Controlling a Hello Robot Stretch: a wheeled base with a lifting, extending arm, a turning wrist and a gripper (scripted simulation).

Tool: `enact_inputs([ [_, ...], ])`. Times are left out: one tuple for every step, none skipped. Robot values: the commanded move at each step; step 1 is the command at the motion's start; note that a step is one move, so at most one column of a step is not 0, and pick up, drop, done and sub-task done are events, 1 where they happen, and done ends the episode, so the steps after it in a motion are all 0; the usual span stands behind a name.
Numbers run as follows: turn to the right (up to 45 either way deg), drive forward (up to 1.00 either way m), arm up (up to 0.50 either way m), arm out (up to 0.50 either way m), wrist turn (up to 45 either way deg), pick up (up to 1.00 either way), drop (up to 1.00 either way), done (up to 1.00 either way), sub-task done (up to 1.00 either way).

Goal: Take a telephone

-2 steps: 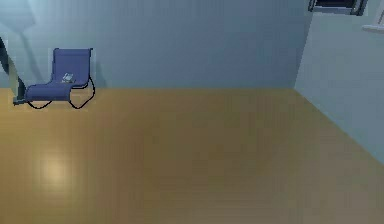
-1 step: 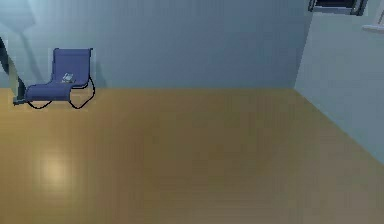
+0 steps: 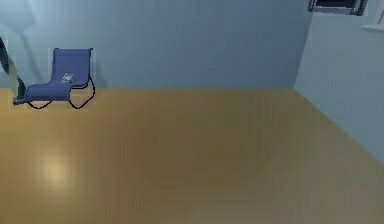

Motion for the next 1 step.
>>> enact_inputs([
  [0.0,0.00,0.00,0.00,0.0,0.00,0.00,1.00,0.00],
])
